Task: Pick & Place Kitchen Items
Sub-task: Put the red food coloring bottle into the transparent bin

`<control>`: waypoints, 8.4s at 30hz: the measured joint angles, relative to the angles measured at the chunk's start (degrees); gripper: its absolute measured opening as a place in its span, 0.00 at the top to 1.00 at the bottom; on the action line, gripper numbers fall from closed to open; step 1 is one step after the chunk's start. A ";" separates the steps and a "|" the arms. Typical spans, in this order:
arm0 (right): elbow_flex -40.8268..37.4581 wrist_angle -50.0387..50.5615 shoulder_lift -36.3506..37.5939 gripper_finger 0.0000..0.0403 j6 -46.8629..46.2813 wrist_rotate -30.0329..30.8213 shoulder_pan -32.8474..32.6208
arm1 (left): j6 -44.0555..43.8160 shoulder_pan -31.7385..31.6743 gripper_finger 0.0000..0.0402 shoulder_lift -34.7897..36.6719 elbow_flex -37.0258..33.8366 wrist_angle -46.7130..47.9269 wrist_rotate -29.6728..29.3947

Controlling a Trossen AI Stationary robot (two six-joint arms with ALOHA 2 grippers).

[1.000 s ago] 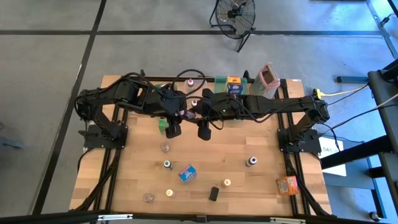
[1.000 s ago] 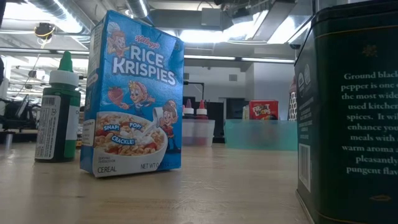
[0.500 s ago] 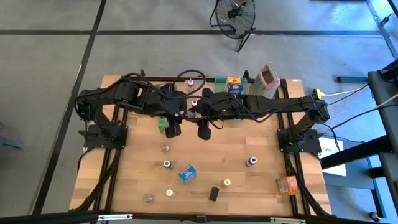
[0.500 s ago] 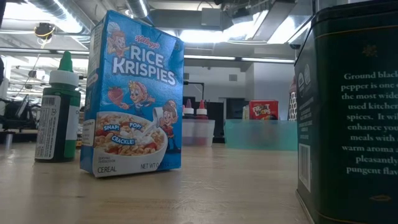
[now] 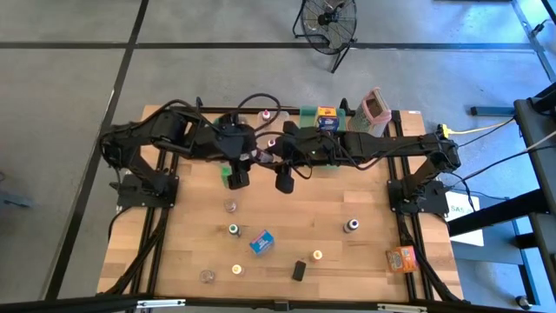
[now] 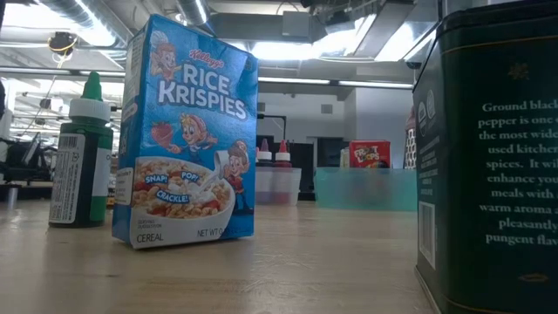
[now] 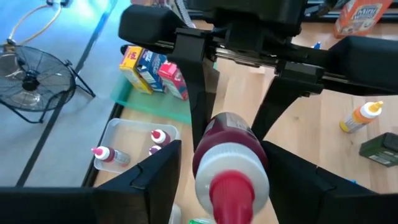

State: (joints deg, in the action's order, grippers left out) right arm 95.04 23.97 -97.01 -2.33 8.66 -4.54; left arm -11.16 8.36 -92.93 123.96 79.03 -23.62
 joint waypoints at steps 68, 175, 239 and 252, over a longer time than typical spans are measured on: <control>15.08 -0.07 0.00 0.61 5.33 -2.88 -0.56 | 3.39 11.55 0.32 8.11 0.07 -14.53 -17.00; 15.06 -2.39 -0.72 0.38 -0.70 3.59 -7.56 | 2.60 2.24 0.71 0.20 0.04 -2.58 11.57; 15.08 -1.03 -2.01 0.69 1.36 3.26 -6.33 | 9.31 0.17 0.59 -0.45 0.07 -6.24 11.39; 15.06 10.80 0.97 0.69 -1.82 11.16 -6.82 | 12.38 0.11 0.51 -0.43 0.07 -3.62 4.28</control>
State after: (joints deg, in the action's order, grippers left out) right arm 110.10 34.77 -96.04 -4.15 19.82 -11.36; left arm 1.22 8.47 -93.36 124.03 75.40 -19.34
